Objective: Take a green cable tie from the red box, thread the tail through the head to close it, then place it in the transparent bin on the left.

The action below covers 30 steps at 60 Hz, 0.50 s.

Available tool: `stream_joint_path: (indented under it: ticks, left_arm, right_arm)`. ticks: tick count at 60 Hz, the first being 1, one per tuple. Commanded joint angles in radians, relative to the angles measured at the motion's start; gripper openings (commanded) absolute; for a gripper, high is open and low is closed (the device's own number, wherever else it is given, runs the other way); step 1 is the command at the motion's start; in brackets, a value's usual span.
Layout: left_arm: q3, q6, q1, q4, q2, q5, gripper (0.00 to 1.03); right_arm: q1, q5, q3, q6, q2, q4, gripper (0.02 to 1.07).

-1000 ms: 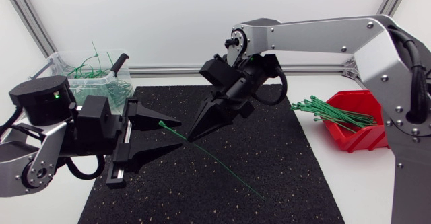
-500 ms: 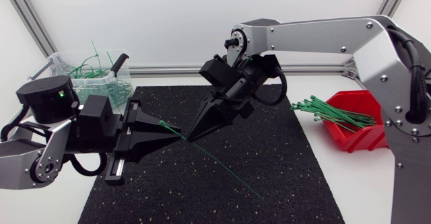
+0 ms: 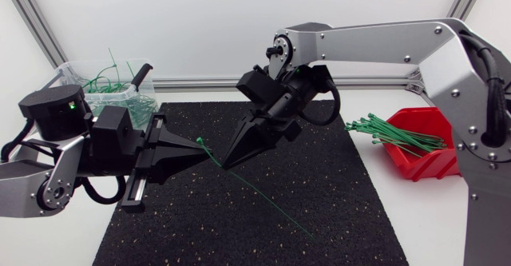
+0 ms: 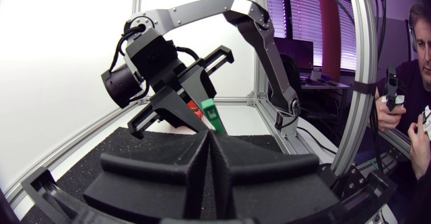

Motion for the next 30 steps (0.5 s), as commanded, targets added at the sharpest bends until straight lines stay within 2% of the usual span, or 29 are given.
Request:
stream_joint_path:
  ticks: [1, 9, 30]
  left_arm:
    - [0.014, -0.011, 0.004, 0.018, 0.01, 0.027, 0.25]
    - [0.005, -0.014, 0.016, 0.018, 0.004, 0.027, 0.48]
    - [-0.027, -0.022, 0.033, 0.015, -0.032, 0.028, 0.51]
  right_arm:
    - [-0.005, 0.004, -0.026, -0.026, 0.022, -0.003, 0.08]
    - [-0.007, 0.004, -0.027, -0.026, 0.02, -0.003, 0.08]
    - [-0.007, 0.002, -0.027, -0.029, 0.014, -0.002, 0.08]
